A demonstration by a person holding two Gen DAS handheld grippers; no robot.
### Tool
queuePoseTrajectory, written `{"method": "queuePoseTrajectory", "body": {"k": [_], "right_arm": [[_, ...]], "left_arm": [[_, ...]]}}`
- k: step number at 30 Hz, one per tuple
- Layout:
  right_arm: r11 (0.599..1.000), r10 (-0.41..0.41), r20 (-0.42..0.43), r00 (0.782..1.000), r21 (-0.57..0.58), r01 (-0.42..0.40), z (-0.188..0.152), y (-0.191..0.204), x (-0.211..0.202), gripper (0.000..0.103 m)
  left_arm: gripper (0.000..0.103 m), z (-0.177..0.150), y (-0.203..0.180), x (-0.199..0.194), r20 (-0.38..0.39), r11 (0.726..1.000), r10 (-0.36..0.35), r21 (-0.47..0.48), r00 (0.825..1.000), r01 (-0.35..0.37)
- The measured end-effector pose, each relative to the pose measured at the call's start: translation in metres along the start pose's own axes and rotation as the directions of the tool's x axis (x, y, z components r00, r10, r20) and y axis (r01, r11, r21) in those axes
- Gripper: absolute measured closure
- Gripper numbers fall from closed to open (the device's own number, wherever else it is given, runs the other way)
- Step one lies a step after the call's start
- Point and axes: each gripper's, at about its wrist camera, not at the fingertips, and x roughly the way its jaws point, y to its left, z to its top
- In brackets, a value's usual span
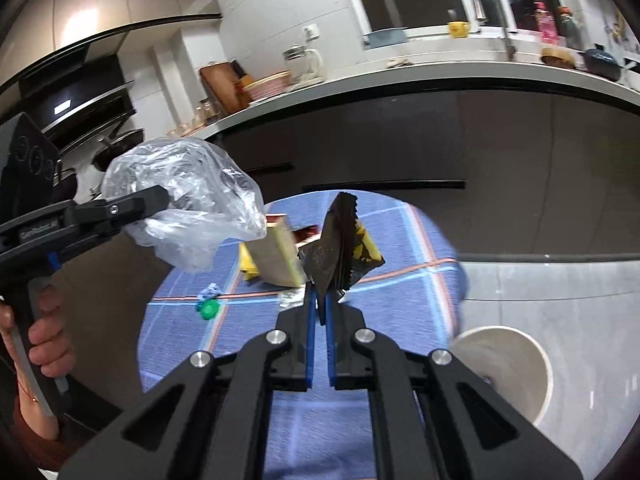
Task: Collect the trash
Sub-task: 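Carry the plastic bag and dark wrapper over the bin and release both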
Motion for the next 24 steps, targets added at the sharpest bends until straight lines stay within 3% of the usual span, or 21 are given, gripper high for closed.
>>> {"method": "queuePoseTrajectory", "body": {"k": [7,15,24], "right_arm": [[0.991,-0.125,-0.027,0.992,0.049,0.126,-0.023,-0.05,-0.026,0.097],[0.964,-0.221,-0.107,0.969,0.125,0.234,-0.062,-0.109,-0.039,0.097],[0.939,-0.233,-0.214,0.949,0.205,0.277,-0.102,-0.157,-0.02,0.097]], "left_arm": [[0.1,-0.012,-0.041,0.045,-0.086,0.993,-0.095,0.059,0.992,0.1],[0.1,-0.026,-0.076,0.108,-0.184,0.979,-0.187,0.047,0.965,0.199],[0.1,-0.062,-0.102,0.187,-0.341,0.975,-0.177,0.064,0.923,0.211]]}}
